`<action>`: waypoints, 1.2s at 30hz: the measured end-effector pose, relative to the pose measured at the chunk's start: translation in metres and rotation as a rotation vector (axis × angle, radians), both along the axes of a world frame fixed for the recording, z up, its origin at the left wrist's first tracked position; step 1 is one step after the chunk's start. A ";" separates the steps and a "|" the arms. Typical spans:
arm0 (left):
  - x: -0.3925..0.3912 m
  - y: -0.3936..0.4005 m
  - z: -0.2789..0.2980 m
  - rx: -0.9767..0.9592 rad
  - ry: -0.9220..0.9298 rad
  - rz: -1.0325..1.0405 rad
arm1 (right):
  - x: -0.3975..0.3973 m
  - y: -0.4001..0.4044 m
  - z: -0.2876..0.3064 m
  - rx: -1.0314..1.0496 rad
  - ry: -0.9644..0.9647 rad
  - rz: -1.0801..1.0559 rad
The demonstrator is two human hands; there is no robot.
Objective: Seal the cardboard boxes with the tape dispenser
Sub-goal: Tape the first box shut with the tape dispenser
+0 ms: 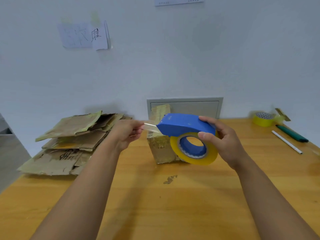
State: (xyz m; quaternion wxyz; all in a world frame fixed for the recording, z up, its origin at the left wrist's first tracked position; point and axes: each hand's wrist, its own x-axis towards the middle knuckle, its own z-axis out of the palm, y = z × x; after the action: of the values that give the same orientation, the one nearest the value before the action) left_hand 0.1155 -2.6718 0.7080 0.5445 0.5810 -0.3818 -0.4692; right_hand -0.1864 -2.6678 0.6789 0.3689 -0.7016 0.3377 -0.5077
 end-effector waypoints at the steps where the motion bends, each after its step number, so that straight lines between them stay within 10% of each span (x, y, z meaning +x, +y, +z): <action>1: 0.007 -0.002 -0.001 -0.001 -0.016 0.035 | -0.005 -0.002 -0.002 0.009 0.002 -0.005; 36: -0.022 -0.021 -0.062 -0.017 0.158 0.240 | -0.017 -0.044 -0.016 0.118 0.167 -0.131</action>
State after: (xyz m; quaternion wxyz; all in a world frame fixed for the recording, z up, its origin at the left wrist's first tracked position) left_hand 0.0936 -2.6924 0.6461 0.6300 0.5790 -0.2697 -0.4418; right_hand -0.2037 -2.7117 0.6629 0.3462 -0.6948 0.4417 -0.4499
